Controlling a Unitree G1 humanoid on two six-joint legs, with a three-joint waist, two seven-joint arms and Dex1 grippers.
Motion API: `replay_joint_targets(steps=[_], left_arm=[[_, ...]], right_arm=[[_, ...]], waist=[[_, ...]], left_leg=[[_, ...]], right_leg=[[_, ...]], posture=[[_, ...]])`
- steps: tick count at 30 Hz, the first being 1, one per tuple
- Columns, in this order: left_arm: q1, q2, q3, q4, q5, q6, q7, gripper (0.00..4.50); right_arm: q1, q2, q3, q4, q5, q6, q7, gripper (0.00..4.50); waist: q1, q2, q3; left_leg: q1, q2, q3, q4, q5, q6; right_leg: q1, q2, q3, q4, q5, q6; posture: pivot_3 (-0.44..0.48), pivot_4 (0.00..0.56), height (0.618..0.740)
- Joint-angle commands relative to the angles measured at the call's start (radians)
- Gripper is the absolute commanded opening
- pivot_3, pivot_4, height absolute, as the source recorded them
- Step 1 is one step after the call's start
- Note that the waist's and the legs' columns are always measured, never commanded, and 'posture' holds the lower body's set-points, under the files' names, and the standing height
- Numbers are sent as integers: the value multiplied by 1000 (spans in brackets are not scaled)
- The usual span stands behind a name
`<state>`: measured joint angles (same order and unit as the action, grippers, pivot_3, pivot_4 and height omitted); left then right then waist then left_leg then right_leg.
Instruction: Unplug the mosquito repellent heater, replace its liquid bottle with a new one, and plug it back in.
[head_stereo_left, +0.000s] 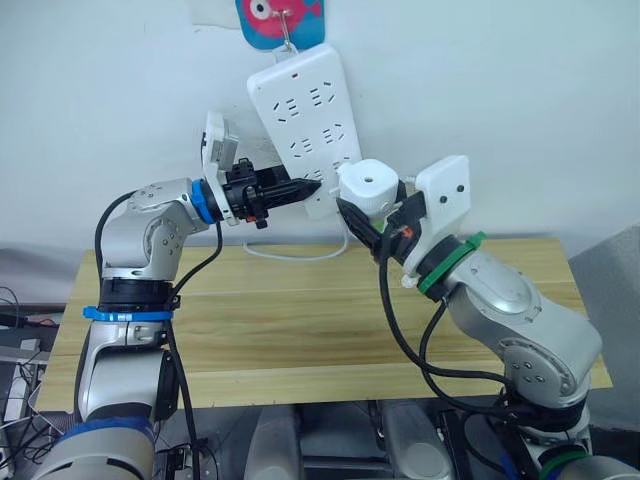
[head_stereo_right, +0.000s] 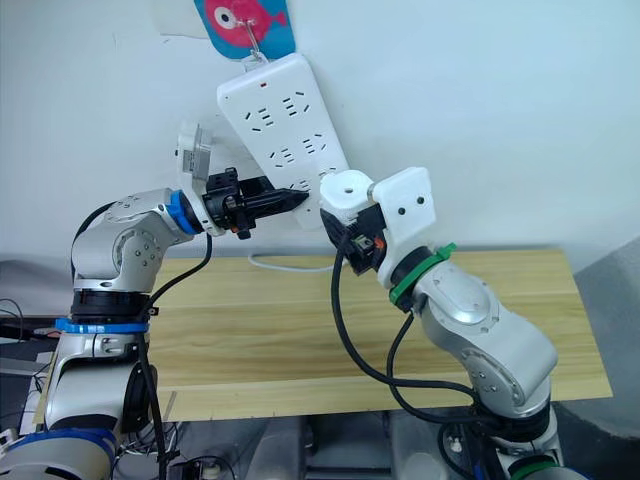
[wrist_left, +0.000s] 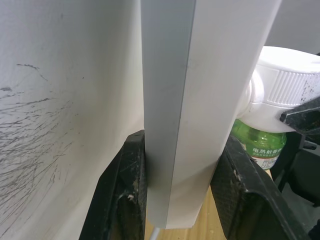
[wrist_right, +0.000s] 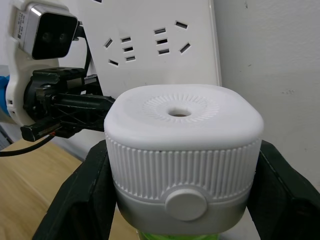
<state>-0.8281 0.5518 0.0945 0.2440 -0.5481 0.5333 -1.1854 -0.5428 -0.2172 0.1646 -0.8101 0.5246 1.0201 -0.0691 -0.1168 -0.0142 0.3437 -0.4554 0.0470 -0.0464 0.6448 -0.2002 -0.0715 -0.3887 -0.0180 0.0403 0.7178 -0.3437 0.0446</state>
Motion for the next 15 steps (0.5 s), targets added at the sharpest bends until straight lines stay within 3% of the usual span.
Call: replay_joint_targets(steps=[1,15], left_arm=[[0,-10,20,-53,-28,-2,18,1356],[88,-68,31,-221,-60,24,139,1356]], right_arm=[[-12,56,63,-32,-39,4,-35,3002],[-110,172,128,107,-200,-10,-53,3002]], waist=[[-1,0,0],[-19,0,0]], left_leg=[[0,0,0,0,0,0],[2,0,0,1,0,0]], right_leg=[[0,0,0,0,0,0],[0,0,1,4,1,-1]], posture=[[-219,324,740],[-203,330,740]])
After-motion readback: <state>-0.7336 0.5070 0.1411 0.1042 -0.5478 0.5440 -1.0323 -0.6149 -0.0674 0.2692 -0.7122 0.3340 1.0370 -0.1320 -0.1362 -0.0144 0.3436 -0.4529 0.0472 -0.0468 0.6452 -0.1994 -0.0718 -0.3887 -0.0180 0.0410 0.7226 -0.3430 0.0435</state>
